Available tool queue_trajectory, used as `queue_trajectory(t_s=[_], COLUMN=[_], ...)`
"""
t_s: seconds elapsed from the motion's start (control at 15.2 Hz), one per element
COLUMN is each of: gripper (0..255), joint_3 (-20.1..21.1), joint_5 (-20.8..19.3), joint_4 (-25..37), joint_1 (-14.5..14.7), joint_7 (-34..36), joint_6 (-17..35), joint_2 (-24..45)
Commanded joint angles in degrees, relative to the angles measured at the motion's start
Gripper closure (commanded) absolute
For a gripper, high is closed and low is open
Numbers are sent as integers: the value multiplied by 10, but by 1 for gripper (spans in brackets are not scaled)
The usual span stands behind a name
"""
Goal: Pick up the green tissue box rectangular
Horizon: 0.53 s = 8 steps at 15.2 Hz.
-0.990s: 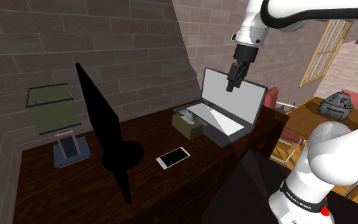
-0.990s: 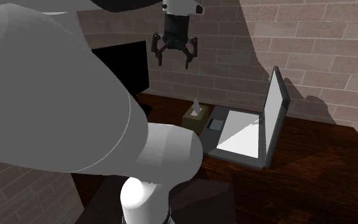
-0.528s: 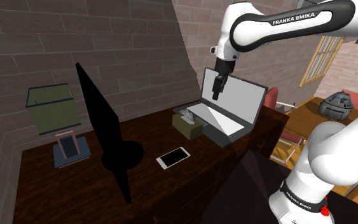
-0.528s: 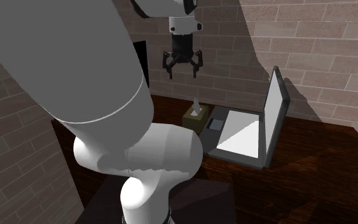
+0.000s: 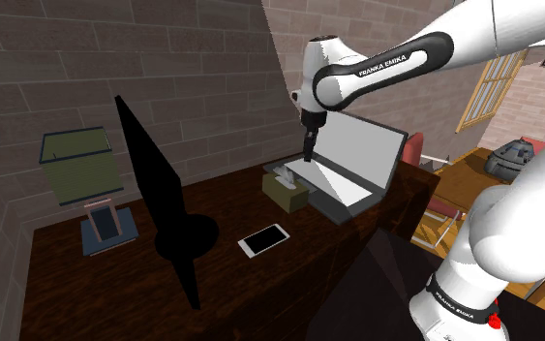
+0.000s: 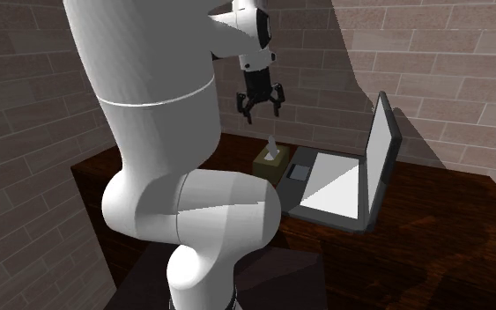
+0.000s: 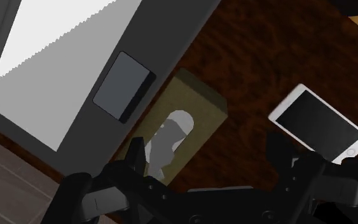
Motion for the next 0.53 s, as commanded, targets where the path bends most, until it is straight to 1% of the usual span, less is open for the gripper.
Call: queue_trajectory(t_s=[0.0, 0.46], gripper=[0, 0], joint_3=[2, 6], joint_5=[-25, -119], joint_4=[18, 103], joint_1=[0, 3], joint_7=[-13, -39], joint_6=[27, 98], joint_2=[42, 190])
